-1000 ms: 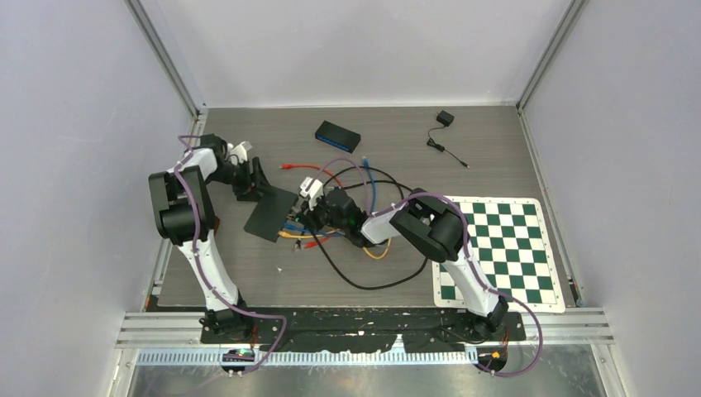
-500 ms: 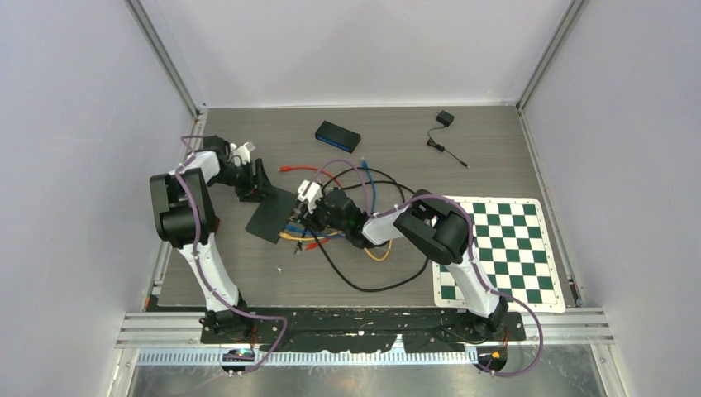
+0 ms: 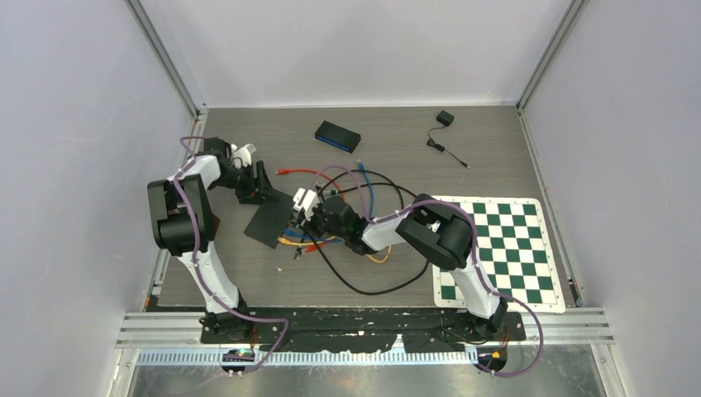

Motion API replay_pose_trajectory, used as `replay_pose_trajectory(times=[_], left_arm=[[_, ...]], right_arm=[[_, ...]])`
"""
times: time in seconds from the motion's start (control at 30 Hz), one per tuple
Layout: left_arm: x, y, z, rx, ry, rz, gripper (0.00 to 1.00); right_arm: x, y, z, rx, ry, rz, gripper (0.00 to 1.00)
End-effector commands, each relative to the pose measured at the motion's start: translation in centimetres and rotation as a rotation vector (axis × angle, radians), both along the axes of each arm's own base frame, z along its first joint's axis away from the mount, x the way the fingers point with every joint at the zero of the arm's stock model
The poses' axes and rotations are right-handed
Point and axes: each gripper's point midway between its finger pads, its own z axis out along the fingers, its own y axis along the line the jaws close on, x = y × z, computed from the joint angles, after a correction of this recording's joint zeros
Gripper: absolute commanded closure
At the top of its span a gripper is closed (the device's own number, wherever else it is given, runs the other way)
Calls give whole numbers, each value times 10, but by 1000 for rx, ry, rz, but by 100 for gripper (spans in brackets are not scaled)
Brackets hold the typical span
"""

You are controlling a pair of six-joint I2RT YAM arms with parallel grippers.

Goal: Insert the plug into the switch port
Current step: Insert the connector into the switch port.

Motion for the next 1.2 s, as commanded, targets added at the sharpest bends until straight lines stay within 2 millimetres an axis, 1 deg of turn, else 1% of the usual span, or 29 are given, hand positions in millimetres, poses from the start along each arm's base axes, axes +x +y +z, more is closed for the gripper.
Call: replay_pose_trajectory(times=[0.0, 0.07, 0.13, 0.23, 0.4, 0.43, 0.47, 0.57, 0.63, 0.67, 0.7, 0.77, 0.8, 0.87, 0.97, 1.0, 1.03, 1.1, 1.17], left_arm=[[-49, -73, 37, -282, 190, -84, 41], [-56, -82, 36, -271, 191, -134, 40], [-62, -90, 36, -282, 199, -163, 40], [-66, -90, 31, -267, 209, -157, 41], [-71, -93, 33, -288, 214, -146, 44], [-72, -92, 33, -282, 216, -142, 44], [-74, -92, 34, -282, 221, -140, 44], [-78, -93, 42, -287, 210, -150, 44], [-80, -94, 45, -294, 210, -152, 45], [-81, -95, 46, -307, 211, -154, 45], [-82, -95, 45, -309, 216, -152, 45], [-84, -93, 38, -287, 233, -145, 45], [-85, -92, 35, -282, 238, -143, 45], [-87, -92, 29, -283, 252, -141, 46], [-90, -93, 23, -286, 272, -127, 49], [-91, -93, 22, -290, 274, -125, 50], [-92, -93, 22, -288, 274, -121, 50], [-95, -93, 21, -285, 273, -114, 50], [-98, -94, 22, -290, 266, -111, 50]], right_arm=[[-28, 40, 121, 346, -210, 132, 95], [-30, 40, 117, 363, -210, 141, 95], [-28, 38, 113, 368, -221, 130, 95], [-27, 33, 113, 395, -234, 105, 95], [-26, 27, 112, 437, -246, 77, 95], [-27, 26, 115, 458, -256, 76, 95], [-27, 26, 112, 461, -255, 75, 95], [-24, 22, 114, 482, -266, 29, 95], [-21, 24, 112, 453, -265, 3, 95], [-22, 28, 109, 416, -261, 6, 95], [-17, 27, 106, 390, -261, -29, 95], [-16, 33, 92, 295, -245, -41, 95], [-12, 32, 80, 240, -223, -63, 95], [-9, 28, 65, 198, -190, -100, 95], [-8, 25, 49, 179, -170, -118, 95], [-7, 26, 49, 182, -170, -120, 95], [-7, 26, 44, 167, -160, -120, 95], [-3, 34, 53, 176, -159, -124, 95], [1, 38, 56, 176, -150, -137, 95]])
